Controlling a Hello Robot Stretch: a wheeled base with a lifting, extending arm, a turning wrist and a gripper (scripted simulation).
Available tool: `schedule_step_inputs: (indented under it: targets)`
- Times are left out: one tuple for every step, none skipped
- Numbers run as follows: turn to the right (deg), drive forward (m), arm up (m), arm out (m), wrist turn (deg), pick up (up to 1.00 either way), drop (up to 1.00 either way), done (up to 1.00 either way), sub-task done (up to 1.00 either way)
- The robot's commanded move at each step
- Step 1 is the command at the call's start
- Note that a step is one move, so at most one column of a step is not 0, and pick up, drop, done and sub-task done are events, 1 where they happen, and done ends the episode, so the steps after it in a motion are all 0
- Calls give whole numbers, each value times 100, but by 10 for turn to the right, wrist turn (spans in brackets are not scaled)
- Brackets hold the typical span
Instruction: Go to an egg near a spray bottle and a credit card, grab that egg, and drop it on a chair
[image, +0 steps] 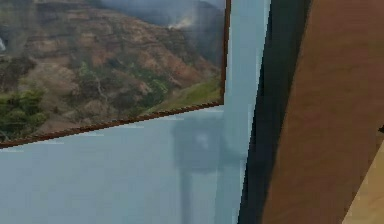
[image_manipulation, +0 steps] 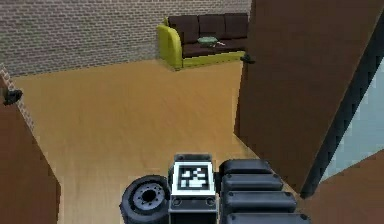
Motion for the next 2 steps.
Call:
schedule_step_inputs:
  targets:
    - [450, 0, 0, 0, 0, 0, 0, 0, 0]
    - [360, 0, 0, 0, 0, 0, 0, 0, 0]
